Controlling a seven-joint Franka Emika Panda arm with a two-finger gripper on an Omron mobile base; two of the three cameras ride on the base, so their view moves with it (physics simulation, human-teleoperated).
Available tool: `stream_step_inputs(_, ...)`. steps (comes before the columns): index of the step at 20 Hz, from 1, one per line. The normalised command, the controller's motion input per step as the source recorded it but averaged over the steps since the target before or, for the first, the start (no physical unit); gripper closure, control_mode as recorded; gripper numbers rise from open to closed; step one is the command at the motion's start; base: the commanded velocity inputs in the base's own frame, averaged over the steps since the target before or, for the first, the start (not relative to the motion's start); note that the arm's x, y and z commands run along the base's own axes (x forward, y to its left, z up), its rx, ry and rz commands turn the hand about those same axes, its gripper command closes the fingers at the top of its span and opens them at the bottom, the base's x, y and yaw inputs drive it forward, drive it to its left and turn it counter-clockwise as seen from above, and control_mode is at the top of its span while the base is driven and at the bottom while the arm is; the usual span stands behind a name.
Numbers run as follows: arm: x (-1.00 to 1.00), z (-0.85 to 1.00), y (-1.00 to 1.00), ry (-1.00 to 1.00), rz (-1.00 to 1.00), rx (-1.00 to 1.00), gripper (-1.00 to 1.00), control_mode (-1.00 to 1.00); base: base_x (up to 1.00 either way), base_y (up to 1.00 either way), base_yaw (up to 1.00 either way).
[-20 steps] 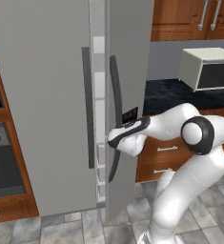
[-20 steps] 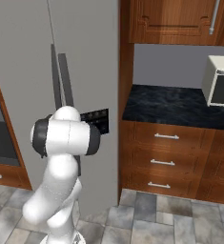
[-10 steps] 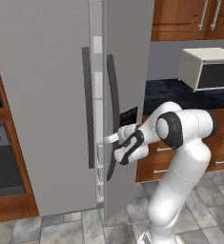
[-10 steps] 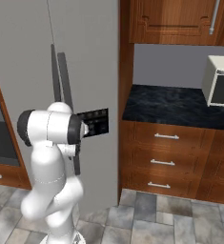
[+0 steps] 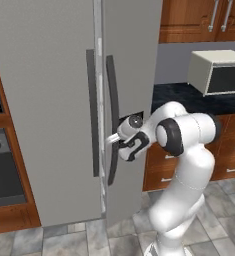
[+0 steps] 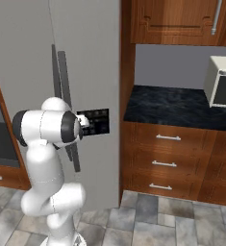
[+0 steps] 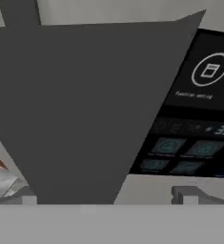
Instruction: Take the bottled waters from the counter and place them in the freezer to freeze. Close the freezer door after placing the bottles.
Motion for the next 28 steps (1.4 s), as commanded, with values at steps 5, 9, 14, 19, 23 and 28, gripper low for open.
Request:
stream_step_inputs(5,0.25,0.09,0.26,0.07,-0.19,-0.12,-1.00,-1.00,0.00,0.00,0.00)
stream_step_inputs(9,0.11,0.05,0.01,0.00,-0.11,0.00,-1.00,-1.00,0.00,0.00,0.00)
stream_step_inputs(14,0.19,0.00,0.00,0.00,-0.02,0.00,-1.00,-1.00,0.00,0.00,0.00)
stream_step_inputs(19,0.51,0.00,0.00,0.01,-0.05,0.00,-1.00,-1.00,0.00,0.00,0.00)
stream_step_inputs(23,0.46,0.00,0.00,0.01,-0.01,0.00,-1.00,-1.00,0.00,0.00,0.00)
stream_step_inputs(28,0.47,0.00,0.00,0.00,-0.01,0.00,-1.00,-1.00,0.00,0.00,0.00)
